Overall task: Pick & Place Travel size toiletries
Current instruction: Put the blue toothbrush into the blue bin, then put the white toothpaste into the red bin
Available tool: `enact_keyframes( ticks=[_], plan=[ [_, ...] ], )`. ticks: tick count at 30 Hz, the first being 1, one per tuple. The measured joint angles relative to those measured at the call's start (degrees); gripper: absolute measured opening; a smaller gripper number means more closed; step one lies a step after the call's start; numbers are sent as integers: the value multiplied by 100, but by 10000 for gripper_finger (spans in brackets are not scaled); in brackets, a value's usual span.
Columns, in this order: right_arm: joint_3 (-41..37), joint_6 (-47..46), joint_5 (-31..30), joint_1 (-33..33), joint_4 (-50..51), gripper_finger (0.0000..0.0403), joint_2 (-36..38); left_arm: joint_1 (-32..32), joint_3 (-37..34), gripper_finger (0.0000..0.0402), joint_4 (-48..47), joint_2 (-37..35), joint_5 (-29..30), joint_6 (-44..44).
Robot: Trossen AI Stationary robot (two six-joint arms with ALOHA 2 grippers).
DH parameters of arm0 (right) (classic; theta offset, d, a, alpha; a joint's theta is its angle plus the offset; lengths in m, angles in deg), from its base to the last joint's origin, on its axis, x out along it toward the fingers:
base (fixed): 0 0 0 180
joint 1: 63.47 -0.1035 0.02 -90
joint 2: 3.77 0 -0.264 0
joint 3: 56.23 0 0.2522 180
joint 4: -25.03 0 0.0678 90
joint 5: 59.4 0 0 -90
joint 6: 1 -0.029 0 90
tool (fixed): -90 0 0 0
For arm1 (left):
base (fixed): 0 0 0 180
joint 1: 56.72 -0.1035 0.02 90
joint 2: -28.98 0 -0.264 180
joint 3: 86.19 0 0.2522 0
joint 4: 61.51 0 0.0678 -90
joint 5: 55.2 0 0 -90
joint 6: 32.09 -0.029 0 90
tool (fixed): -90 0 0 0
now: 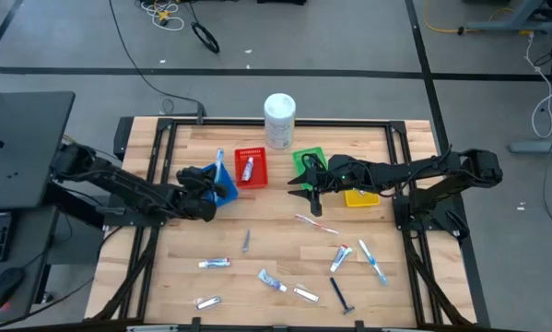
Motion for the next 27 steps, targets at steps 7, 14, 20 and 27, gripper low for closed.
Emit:
enact_keyframes(
  ticks=[7,14,20,27],
  plan=[
    [0,0,0,0,0,142,0,-273,-132,4,38,127,-696,146],
    [0,0,0,0,0,142,0,-450,-128,22,30,282,-1269,245],
    [0,0,0,0,0,142,0,-471,-128,63,22,282,-1226,397],
    [0,0,0,0,0,142,0,-468,-128,107,-86,282,-1138,240]
  ],
)
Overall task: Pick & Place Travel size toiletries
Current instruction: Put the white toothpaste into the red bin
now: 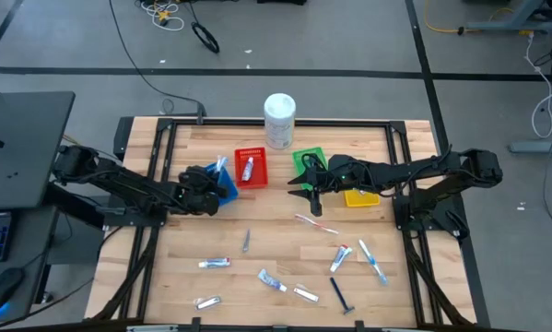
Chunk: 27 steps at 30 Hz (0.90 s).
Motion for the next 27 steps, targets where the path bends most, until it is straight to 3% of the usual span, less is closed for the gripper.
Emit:
enact_keyframes(
  ticks=[6,12,15,21,24,27],
  plan=[
    [0,0,0,0,30,142,-7,31,198,127,-4,-56,51,-875],
    [0,308,-175,92,38,142,-153,172,794,123,40,-59,-120,-2171],
    [0,304,-300,171,10,142,-273,239,1039,121,44,-59,-695,-2677],
    [2,-154,-302,227,-42,142,-690,468,1121,120,495,-50,-2451,-3249],
    [2,-225,-304,215,-277,142,-958,661,1119,120,472,-35,-2981,-3187],
    [2,-222,-301,171,-644,143,-1213,888,1119,120,490,-33,-3154,-3282]
  ],
)
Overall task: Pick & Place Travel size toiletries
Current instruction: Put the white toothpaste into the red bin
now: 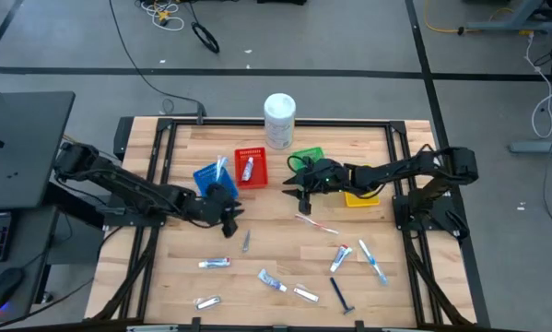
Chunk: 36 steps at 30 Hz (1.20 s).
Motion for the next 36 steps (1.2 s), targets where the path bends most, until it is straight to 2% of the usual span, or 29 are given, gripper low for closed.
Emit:
enact_keyframes(
  ticks=[4,8,14,22,27,30,33,36],
  plan=[
    [0,-5,72,-80,-114,154,-236,308,0,127,8,31,-264,-97],
    [0,-17,452,-137,-110,175,-291,607,0,150,18,31,-498,-30],
    [0,-19,504,-184,-113,186,-291,1037,0,180,31,31,-656,531],
    [0,-79,494,-180,-32,186,-291,1503,30,176,419,31,-611,1067],
    [0,10,493,-178,-33,186,-291,1612,435,174,327,287,-523,916],
    [0,141,493,-161,-35,186,-291,1647,1060,174,-253,773,-508,521],
    [0,245,454,-139,-101,186,-291,1647,1821,174,-1593,1358,-502,310],
    [0,340,454,-100,-121,186,-291,1647,2512,174,-2706,1879,-678,557]
  ],
)
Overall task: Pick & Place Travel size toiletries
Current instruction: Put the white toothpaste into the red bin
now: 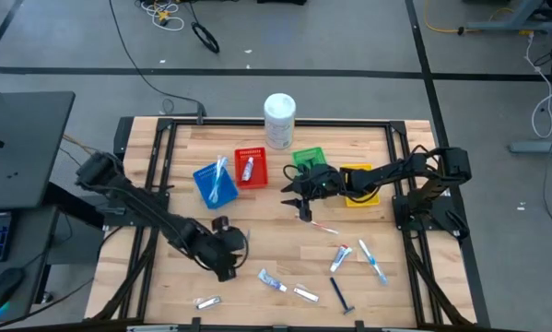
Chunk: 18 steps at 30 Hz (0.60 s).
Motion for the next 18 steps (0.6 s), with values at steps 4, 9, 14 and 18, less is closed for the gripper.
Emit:
enact_keyframes(
  ticks=[4,9,14,18],
  plan=[
    [0,13,0,62,-25,186,0,4,562,174,-901,541,-495,539],
    [0,13,-2,139,-140,186,0,156,648,174,-954,938,-731,794],
    [0,13,0,198,-131,186,0,345,652,173,-800,979,-580,1325],
    [0,14,-2,232,-135,186,0,519,662,173,-807,994,-372,1795]
  ],
)
